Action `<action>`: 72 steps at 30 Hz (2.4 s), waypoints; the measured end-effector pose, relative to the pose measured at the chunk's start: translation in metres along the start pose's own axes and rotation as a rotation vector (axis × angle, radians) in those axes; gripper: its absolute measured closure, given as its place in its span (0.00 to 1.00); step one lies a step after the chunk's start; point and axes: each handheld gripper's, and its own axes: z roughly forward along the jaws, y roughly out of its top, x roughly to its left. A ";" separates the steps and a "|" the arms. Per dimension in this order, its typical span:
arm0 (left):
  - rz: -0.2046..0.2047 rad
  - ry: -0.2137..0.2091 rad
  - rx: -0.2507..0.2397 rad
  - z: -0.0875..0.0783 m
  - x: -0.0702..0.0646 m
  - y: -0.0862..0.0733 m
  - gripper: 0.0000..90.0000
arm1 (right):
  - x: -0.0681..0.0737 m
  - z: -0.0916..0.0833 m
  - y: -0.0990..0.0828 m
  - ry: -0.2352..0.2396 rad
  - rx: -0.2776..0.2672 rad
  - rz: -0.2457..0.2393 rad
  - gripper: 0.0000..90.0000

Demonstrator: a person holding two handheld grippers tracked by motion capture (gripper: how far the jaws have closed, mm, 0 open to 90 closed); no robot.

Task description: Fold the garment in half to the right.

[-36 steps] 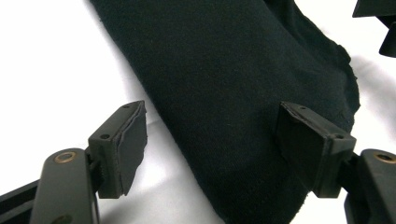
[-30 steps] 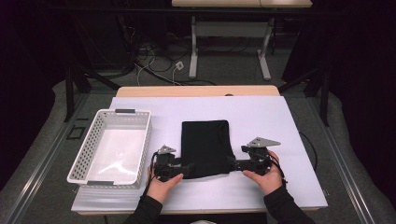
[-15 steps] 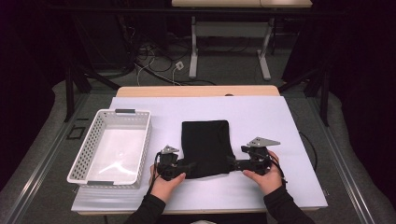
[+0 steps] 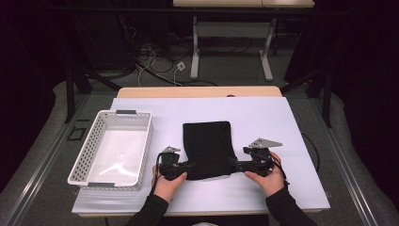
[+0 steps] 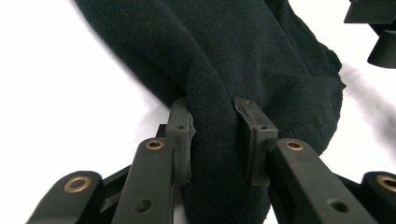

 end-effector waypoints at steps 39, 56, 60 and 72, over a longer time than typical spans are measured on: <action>0.059 -0.003 0.032 -0.053 -0.010 -0.009 0.86 | -0.002 -0.005 0.002 -0.006 -0.022 -0.007 0.23; 0.057 0.007 0.041 -0.081 -0.004 -0.033 0.86 | 0.002 -0.002 0.001 0.011 -0.009 -0.004 0.24; 0.066 0.011 0.046 -0.085 -0.003 -0.037 0.86 | 0.004 -0.001 0.001 0.014 -0.009 -0.003 0.24; 0.076 0.016 0.026 -0.091 0.001 -0.045 0.86 | 0.013 0.008 0.010 0.025 0.021 -0.043 0.33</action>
